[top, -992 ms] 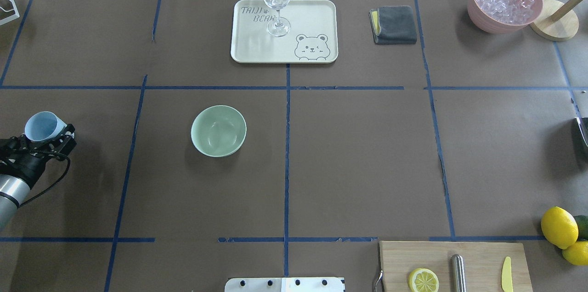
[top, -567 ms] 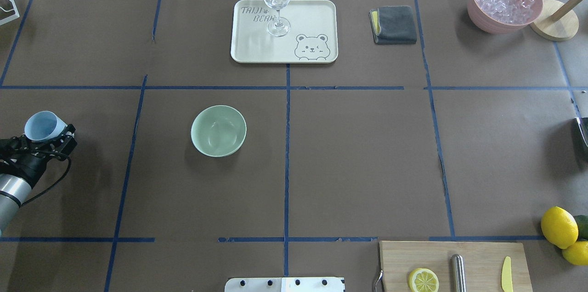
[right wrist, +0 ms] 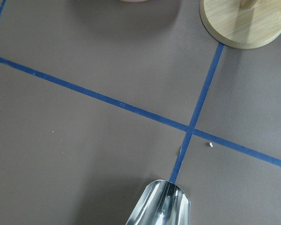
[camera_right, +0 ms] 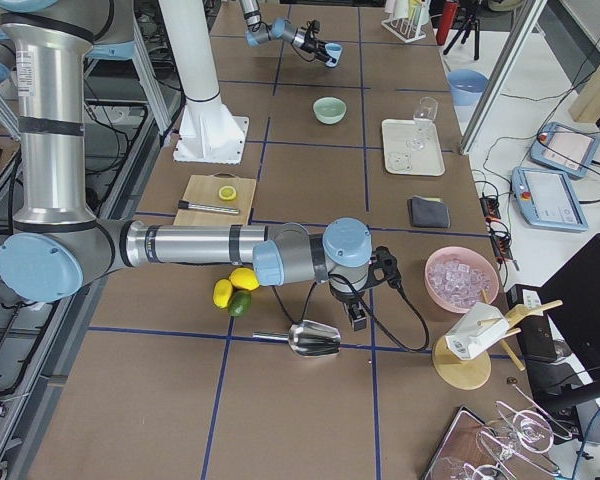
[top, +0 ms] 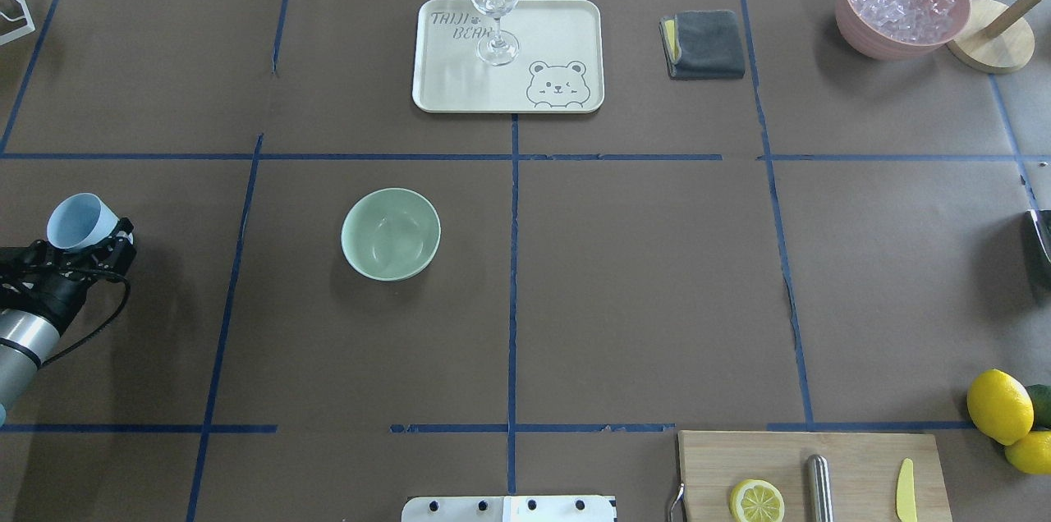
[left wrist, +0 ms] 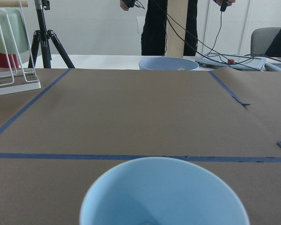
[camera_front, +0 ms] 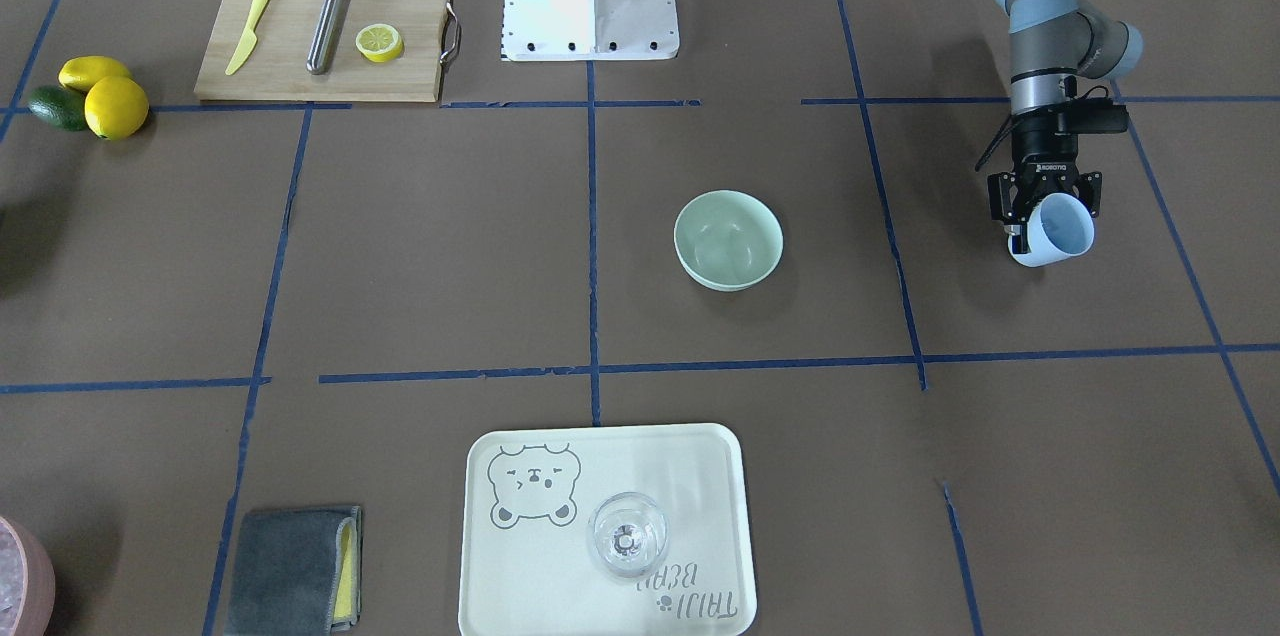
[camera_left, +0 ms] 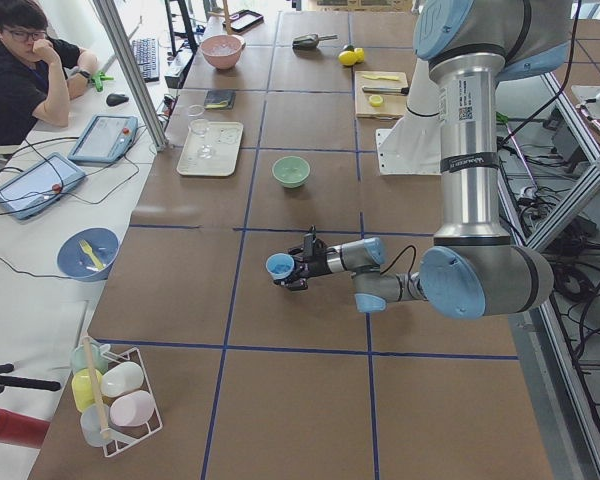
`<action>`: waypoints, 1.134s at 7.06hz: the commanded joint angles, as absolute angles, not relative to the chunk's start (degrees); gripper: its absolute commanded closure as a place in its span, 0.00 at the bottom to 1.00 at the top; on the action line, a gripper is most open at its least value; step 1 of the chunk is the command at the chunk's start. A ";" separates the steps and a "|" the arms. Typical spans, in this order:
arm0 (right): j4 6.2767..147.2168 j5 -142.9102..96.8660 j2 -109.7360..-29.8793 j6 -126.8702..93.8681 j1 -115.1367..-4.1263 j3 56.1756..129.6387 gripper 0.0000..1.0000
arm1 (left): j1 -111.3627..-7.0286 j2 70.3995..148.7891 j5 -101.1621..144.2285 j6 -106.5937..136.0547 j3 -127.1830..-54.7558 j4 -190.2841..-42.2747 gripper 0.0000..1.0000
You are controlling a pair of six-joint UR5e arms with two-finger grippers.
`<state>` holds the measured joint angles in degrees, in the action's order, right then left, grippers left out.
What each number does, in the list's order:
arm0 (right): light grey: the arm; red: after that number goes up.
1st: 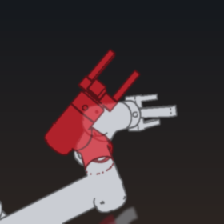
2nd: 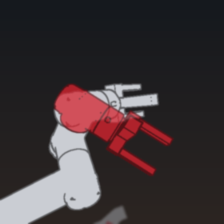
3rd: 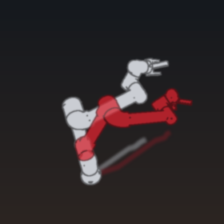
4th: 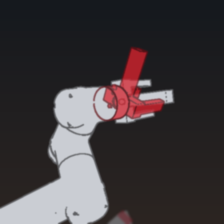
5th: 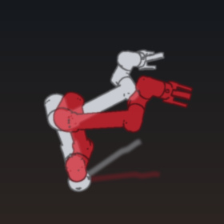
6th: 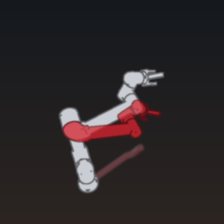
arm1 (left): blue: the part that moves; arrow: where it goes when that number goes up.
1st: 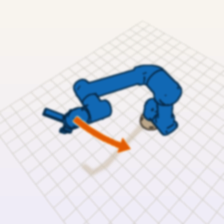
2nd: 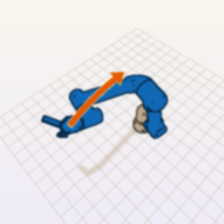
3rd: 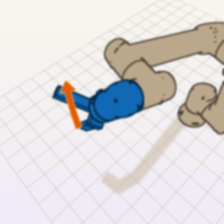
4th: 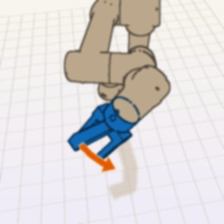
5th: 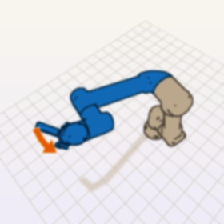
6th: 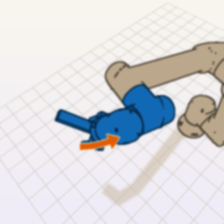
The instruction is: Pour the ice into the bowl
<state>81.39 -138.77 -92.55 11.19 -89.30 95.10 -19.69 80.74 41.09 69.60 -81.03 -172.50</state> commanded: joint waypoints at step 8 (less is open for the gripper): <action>81.56 -138.52 -95.35 11.34 -89.91 94.92 0.00 | -20.66 88.31 41.05 22.68 -93.17 -170.82 1.00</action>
<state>81.60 -138.59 -94.43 11.34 -89.60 94.88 -20.85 85.99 41.10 24.11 -93.26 -175.15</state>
